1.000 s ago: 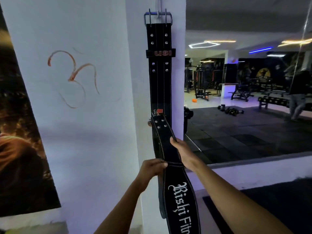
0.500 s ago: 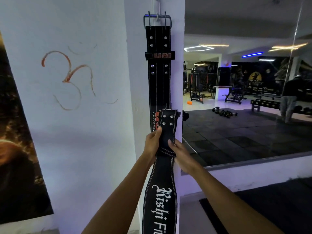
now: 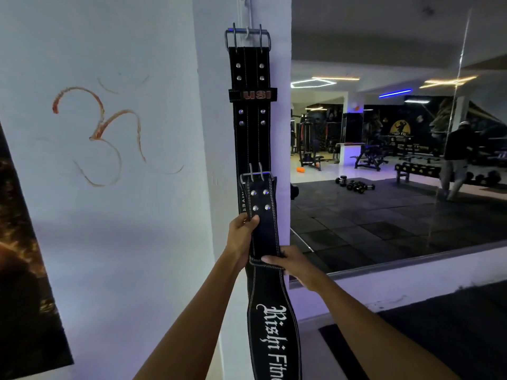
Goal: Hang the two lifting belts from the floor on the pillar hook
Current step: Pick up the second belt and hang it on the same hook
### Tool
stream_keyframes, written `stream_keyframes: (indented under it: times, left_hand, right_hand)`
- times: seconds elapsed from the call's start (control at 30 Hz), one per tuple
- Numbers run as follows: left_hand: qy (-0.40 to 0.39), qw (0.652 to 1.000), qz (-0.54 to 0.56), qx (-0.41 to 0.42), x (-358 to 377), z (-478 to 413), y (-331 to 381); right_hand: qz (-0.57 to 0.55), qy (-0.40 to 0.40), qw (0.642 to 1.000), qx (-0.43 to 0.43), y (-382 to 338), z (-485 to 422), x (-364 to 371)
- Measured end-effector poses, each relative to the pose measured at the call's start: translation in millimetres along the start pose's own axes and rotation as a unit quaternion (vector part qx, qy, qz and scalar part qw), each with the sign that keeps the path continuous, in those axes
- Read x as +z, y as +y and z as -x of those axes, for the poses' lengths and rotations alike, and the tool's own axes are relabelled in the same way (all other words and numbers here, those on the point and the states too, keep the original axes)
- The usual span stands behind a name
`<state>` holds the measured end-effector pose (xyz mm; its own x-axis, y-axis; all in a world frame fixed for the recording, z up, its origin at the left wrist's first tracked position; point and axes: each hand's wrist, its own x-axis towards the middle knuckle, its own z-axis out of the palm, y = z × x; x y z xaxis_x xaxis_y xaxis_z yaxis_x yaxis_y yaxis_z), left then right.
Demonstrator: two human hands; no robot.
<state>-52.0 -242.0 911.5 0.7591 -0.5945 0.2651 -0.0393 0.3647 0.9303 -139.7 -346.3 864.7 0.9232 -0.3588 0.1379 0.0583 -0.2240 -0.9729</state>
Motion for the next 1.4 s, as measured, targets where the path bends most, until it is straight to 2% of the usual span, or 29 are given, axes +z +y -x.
stream_keyframes:
  times: [0.13, 0.23, 0.37, 0.47, 0.6, 0.7, 0.83, 0.9, 1.03, 1.2, 1.27, 1.33, 1.4]
  left_hand:
    - [-0.007, 0.999, 0.038, 0.009, -2, -5, 5]
    - [-0.001, 0.999, 0.034, 0.025, 0, -8, 11]
    - [-0.01, 0.997, 0.023, 0.072, 6, -14, 33]
    - [-0.033, 0.996, -0.008, 0.077, 13, -21, 50]
    - [-0.071, 0.994, -0.036, 0.071, 25, -19, 43]
    - [-0.051, 0.998, -0.009, 0.046, 31, -22, 49]
    - [0.041, 0.995, 0.006, 0.094, 31, -27, 52]
    - [0.059, 0.988, -0.018, 0.139, 29, -26, 52]
    - [0.029, 0.971, -0.082, 0.221, 29, -22, 65]
    - [-0.036, 0.957, -0.194, 0.214, 16, -25, 68]
    - [-0.022, 0.95, -0.229, 0.213, 13, -28, 70]
    - [0.029, 0.934, -0.266, 0.238, 8, -33, 71]
    - [0.035, 0.932, -0.263, 0.248, 4, -37, 74]
  right_hand:
    - [-0.057, -0.009, 0.998, 0.01, -21, -2, -5]
    - [-0.012, 0.034, 0.999, -0.024, -42, -3, 0]
    - [-0.034, 0.086, 0.992, -0.083, -49, -7, 2]
    - [-0.077, 0.105, 0.987, -0.09, -71, -17, 0]
    - [-0.064, 0.136, 0.986, -0.077, -90, -22, -8]
    - [-0.09, 0.165, 0.977, -0.101, -85, -20, -7]
    - [-0.084, 0.218, 0.962, -0.138, -83, -19, 8]
    - [-0.074, 0.224, 0.96, -0.151, -76, -26, 9]
    - [-0.046, 0.214, 0.952, -0.215, -102, -18, 12]
    - [-0.042, 0.203, 0.957, -0.202, -113, -35, 6]
    - [-0.055, 0.201, 0.96, -0.187, -113, -38, 7]
    - [-0.059, 0.194, 0.96, -0.192, -116, -39, 7]
    - [-0.062, 0.189, 0.958, -0.207, -122, -42, 6]
